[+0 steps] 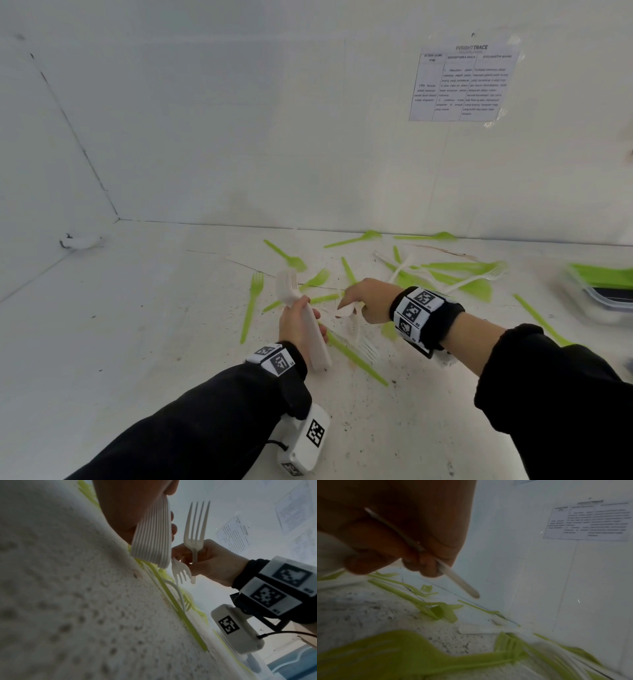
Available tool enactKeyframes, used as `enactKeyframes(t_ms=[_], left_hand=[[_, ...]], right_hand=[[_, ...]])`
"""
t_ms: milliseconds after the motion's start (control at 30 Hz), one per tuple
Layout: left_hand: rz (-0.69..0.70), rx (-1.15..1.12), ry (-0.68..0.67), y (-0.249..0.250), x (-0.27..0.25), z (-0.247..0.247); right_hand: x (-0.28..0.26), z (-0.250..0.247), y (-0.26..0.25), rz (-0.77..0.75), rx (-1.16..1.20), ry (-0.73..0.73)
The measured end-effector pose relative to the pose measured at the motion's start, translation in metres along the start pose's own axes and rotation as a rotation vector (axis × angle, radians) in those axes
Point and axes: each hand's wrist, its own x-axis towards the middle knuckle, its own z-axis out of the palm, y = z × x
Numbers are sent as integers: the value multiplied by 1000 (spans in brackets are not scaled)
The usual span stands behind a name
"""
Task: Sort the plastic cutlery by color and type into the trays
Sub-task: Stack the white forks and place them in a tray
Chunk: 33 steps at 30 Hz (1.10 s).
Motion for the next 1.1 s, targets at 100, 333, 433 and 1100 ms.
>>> enactKeyframes(t_ms=[100,333,433,1100], left_hand=[[-8,-2,0,0,-1,0],[-31,-29,5,1,0,-3],[-31,-26,6,1,1,-3],[-9,-42,-44,-8,10,7]], right_hand=[[2,1,4,-76,-104,13],[1,9,4,-185,-434,26],[1,15,2,-247,-375,8],[11,4,-34,158,679,241]])
